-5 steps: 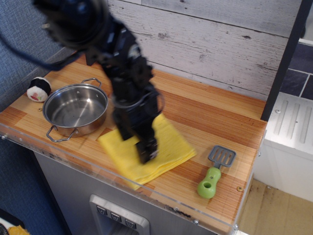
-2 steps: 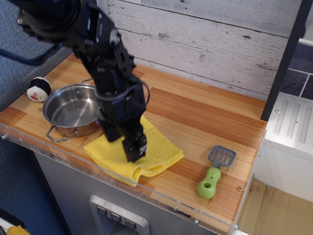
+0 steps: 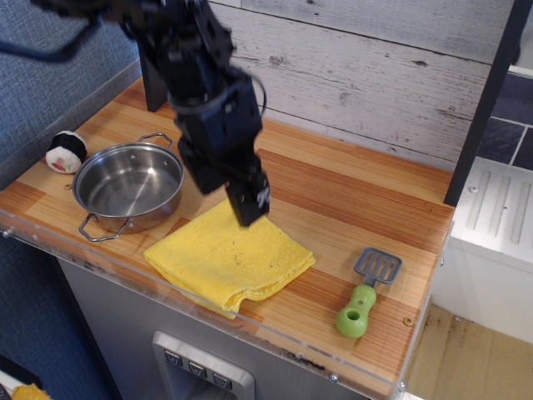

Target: Place the yellow cloth between the metal pot and the spatula, on the front edge of the table.

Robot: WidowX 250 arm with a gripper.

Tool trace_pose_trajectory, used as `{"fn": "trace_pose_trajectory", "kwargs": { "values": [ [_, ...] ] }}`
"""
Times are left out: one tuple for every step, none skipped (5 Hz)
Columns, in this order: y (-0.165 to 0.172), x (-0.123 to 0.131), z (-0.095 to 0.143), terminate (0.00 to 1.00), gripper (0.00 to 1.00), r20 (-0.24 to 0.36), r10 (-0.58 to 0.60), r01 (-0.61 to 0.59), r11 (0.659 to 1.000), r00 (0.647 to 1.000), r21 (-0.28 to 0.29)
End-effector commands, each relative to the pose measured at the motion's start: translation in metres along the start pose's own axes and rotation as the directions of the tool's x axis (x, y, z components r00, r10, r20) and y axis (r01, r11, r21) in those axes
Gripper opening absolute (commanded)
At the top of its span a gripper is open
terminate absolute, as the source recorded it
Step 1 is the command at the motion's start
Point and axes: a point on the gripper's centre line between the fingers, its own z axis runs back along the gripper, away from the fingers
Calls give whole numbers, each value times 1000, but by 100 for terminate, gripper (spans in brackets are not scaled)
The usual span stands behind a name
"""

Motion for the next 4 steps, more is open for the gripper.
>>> {"fn": "trace_pose_trajectory", "kwargs": {
  "values": [
    [4, 11, 30, 0, 100, 79, -1, 1, 1000, 997, 6],
    [4, 11, 30, 0, 100, 79, -1, 1, 1000, 997, 6],
    [4, 11, 30, 0, 100, 79, -1, 1, 1000, 997, 6],
    [4, 11, 30, 100, 100, 79, -1, 1, 1000, 997, 6]
  ]
}}
